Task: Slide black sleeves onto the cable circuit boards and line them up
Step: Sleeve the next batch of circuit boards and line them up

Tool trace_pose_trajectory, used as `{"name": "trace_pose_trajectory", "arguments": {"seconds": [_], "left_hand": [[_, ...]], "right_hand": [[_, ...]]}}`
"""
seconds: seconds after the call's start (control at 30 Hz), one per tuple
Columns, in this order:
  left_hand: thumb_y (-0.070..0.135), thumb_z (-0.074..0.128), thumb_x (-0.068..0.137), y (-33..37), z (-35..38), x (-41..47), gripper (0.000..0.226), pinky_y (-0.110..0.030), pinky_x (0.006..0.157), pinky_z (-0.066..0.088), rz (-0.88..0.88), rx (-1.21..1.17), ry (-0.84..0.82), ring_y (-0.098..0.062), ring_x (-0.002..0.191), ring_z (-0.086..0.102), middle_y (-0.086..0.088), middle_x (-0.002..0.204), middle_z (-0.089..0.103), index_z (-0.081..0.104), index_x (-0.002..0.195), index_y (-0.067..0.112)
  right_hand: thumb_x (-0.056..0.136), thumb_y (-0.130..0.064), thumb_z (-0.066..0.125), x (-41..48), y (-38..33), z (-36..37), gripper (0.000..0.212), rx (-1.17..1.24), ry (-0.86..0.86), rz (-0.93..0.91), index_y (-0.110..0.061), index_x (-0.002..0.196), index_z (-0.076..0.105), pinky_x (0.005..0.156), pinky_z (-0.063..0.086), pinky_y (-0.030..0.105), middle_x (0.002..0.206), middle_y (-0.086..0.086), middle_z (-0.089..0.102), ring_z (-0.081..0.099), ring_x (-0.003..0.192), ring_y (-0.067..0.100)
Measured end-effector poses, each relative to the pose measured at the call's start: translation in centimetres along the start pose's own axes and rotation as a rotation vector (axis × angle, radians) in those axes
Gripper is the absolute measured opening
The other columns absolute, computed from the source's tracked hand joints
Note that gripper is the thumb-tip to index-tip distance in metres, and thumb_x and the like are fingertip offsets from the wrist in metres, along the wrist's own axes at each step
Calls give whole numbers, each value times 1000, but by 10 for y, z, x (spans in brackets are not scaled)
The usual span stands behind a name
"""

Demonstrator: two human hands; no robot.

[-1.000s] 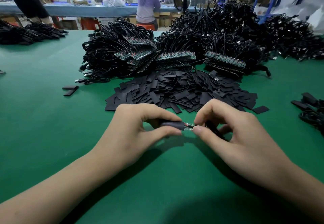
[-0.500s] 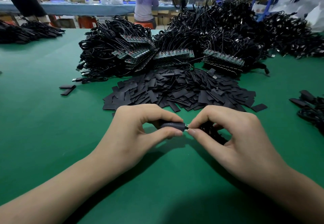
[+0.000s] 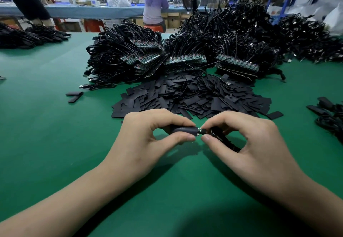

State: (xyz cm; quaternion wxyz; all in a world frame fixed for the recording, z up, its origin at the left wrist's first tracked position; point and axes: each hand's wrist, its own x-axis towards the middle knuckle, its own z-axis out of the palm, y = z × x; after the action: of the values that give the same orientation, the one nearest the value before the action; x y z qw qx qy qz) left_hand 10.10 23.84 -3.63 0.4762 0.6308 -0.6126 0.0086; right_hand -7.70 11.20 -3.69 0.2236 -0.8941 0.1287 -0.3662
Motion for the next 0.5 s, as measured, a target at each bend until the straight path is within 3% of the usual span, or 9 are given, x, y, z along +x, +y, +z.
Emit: {"name": "trace_pose_trajectory", "arguments": {"seconds": [0.3,0.5], "left_hand": [[26,81,82,-1,0,-1,17,-19,79,52,69,22,-47,-4,83,70,11,89,76,81,97,19],[26,81,82,-1,-1,1,16,-18,80,52,66,46,-1,-5,84,69,11,90,74,81,97,20]], "right_hand": [[87,-24,73,-2,-2,0,7,-71,-27,-44,-22,93,73,76,49,20,88,-17,70,66,84,1],[85,-30,72,0,-8,1,8,73,-18,102,-29,93,71,79,47,12,84,-17,72,69,87,2]]}}
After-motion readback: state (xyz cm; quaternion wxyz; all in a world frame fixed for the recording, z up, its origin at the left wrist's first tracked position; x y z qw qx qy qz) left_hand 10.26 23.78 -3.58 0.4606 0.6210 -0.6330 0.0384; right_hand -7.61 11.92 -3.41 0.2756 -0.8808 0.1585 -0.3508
